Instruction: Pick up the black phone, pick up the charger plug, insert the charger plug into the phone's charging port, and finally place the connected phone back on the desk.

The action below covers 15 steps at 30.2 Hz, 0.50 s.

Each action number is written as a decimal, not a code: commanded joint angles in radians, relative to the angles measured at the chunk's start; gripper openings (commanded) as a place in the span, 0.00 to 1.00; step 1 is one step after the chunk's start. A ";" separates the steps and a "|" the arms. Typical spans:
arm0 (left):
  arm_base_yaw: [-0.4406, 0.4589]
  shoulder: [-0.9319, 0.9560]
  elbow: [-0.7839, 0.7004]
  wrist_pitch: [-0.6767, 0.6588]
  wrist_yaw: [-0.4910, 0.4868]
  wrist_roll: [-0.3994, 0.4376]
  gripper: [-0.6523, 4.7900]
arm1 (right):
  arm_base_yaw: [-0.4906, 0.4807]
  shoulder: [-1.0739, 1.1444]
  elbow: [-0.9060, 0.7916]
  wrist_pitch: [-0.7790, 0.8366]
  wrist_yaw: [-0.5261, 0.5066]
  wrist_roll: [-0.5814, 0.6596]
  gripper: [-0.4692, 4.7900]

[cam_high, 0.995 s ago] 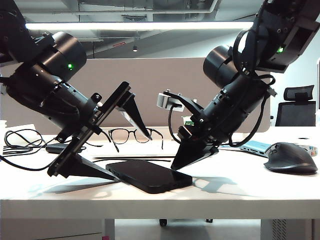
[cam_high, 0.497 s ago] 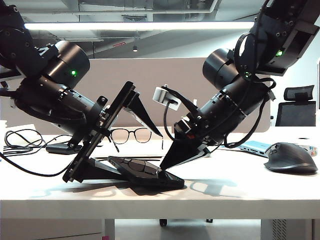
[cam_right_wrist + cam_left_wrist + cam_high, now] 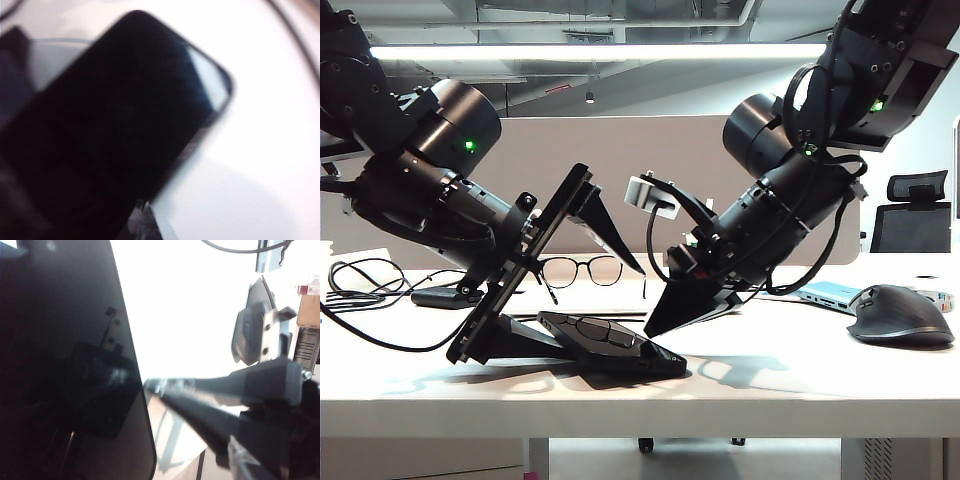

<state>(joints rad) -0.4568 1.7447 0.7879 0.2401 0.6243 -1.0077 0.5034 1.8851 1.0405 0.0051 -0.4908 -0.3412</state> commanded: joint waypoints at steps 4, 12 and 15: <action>-0.002 0.003 -0.002 -0.014 -0.019 0.005 0.94 | 0.002 0.000 0.003 0.023 0.070 0.001 0.08; -0.002 0.003 -0.002 -0.014 -0.014 0.005 0.94 | 0.009 0.026 0.003 0.016 -0.025 0.008 0.08; -0.002 0.003 -0.002 -0.015 -0.014 0.005 0.94 | 0.020 0.031 0.003 0.014 -0.034 0.008 0.08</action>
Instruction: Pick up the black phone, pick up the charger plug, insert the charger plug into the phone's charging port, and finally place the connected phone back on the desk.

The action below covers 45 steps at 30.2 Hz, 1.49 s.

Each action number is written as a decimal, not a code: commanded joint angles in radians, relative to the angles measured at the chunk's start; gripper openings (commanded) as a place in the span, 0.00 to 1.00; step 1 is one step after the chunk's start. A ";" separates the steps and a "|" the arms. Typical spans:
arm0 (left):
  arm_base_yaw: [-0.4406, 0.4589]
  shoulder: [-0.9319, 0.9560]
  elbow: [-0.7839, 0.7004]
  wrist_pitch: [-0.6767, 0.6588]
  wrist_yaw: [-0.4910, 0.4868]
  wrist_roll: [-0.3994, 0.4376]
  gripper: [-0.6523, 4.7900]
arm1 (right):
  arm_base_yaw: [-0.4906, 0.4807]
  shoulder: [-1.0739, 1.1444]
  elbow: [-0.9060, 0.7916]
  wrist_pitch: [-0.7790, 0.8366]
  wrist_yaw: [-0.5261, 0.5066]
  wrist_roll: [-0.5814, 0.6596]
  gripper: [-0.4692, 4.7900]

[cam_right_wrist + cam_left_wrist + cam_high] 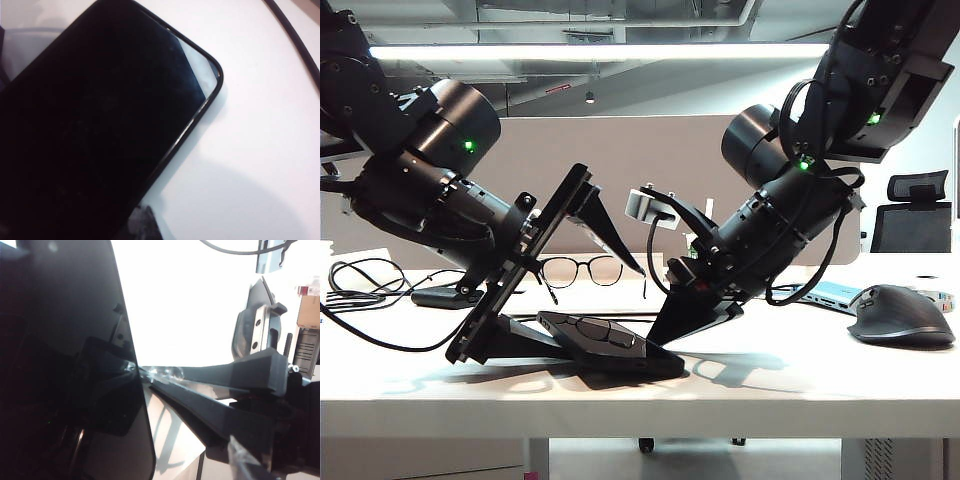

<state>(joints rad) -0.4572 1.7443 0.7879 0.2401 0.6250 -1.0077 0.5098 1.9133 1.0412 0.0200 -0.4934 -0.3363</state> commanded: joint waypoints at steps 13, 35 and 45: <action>-0.002 0.003 -0.002 -0.017 -0.014 0.005 0.80 | 0.034 0.004 0.002 0.004 0.024 0.003 0.08; 0.002 0.003 -0.002 -0.018 0.027 0.031 0.82 | 0.034 0.004 0.002 0.003 0.024 0.003 0.08; 0.018 0.003 -0.002 -0.022 0.034 0.031 0.89 | 0.034 0.004 0.002 0.003 0.024 0.003 0.08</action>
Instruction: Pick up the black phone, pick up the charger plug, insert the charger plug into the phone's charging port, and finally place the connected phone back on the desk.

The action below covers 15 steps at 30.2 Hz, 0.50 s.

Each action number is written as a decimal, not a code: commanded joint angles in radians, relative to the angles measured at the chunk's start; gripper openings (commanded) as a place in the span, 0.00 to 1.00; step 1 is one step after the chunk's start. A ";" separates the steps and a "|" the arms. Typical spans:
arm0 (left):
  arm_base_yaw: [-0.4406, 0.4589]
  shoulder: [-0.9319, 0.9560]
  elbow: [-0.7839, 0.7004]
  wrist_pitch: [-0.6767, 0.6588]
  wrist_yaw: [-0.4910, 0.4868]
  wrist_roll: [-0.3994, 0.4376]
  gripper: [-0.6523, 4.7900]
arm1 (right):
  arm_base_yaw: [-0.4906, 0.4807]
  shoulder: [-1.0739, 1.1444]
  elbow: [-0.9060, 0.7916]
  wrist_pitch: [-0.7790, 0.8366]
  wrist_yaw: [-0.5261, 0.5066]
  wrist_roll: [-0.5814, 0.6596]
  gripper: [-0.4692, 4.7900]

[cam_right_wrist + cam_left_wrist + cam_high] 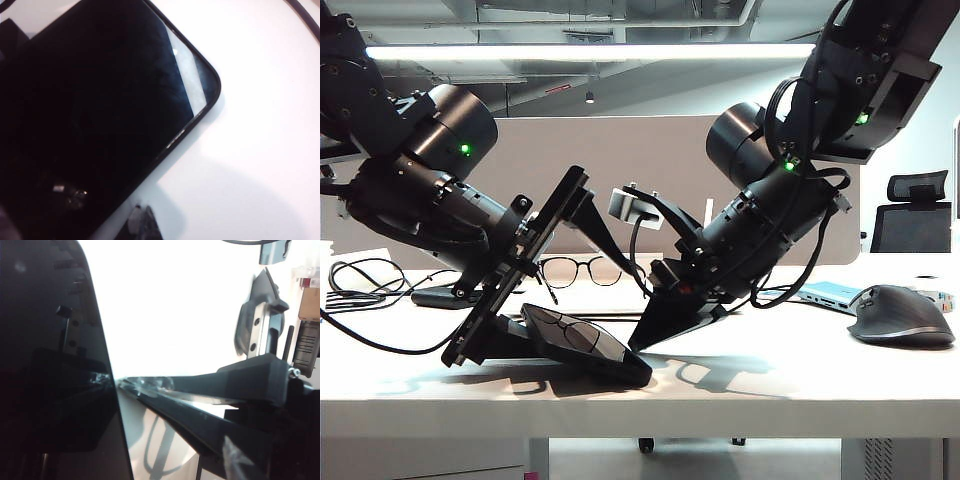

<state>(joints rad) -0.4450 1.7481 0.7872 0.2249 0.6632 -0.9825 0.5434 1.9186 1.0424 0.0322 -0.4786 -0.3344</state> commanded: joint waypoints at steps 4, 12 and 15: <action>0.016 -0.001 -0.001 -0.008 -0.013 0.006 0.88 | 0.000 -0.002 0.001 -0.010 0.009 0.001 0.08; 0.020 -0.001 -0.001 -0.009 -0.012 0.006 0.33 | 0.000 -0.002 0.001 -0.011 0.009 0.001 0.08; 0.020 -0.001 -0.001 -0.009 -0.012 0.006 0.12 | 0.000 -0.002 0.001 -0.011 0.009 0.001 0.08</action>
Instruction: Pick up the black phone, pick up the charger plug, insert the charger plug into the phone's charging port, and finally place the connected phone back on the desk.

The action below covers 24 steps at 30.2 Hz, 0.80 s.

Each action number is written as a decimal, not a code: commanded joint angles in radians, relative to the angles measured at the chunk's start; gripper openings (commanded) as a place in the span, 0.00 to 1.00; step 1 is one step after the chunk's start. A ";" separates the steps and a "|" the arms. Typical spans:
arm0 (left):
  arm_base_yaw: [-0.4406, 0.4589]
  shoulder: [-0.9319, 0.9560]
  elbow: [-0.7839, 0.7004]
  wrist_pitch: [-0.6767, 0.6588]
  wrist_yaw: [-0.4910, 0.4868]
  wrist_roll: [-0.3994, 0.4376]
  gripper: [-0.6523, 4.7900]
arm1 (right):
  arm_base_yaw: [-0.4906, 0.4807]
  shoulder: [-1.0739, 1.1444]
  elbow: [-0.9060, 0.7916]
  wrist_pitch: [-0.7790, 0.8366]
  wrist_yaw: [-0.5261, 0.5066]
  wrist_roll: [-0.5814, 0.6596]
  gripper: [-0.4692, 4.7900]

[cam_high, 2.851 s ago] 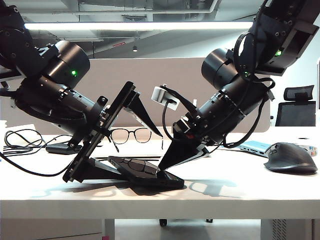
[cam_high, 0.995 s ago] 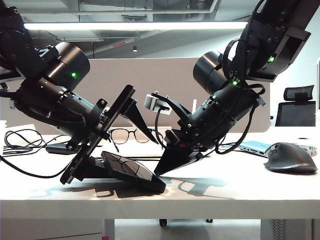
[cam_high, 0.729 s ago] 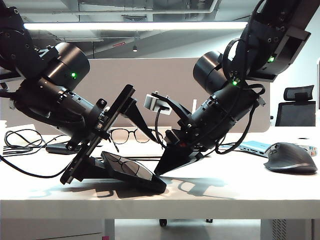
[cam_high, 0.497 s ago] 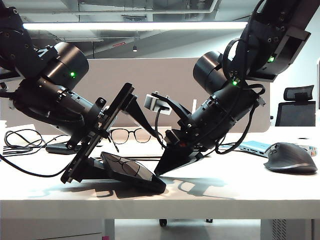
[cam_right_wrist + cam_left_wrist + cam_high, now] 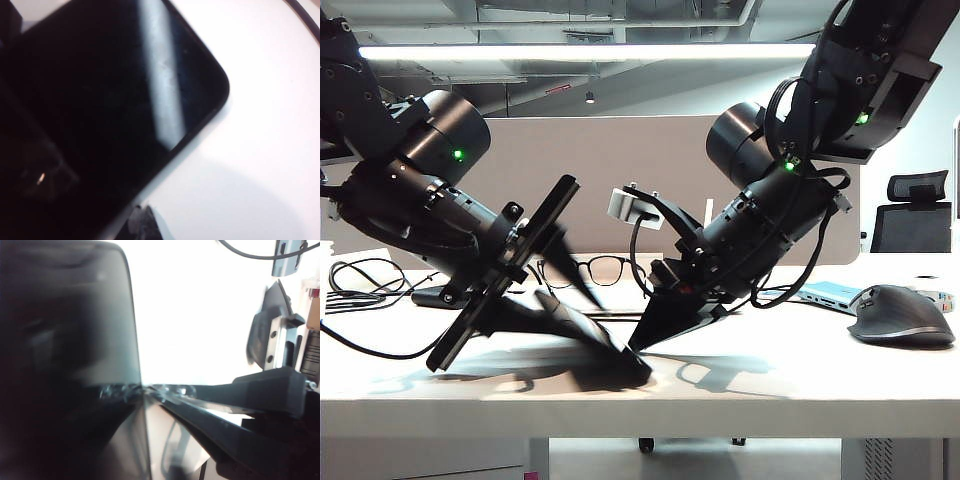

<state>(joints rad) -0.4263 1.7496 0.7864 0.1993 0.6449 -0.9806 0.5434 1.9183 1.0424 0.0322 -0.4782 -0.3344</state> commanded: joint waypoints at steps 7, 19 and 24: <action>0.002 -0.002 0.000 0.023 0.007 0.033 0.11 | -0.001 -0.032 0.001 -0.018 0.009 0.003 0.08; 0.001 -0.053 0.036 0.044 0.044 0.258 0.11 | -0.016 -0.318 0.001 -0.207 0.058 0.004 0.08; 0.001 -0.121 0.098 0.041 0.052 0.414 0.11 | -0.037 -0.435 0.001 -0.285 0.057 0.004 0.08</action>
<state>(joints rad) -0.4267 1.6550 0.8619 0.2058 0.6735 -0.6563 0.5114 1.5097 1.0405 -0.2268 -0.4194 -0.3321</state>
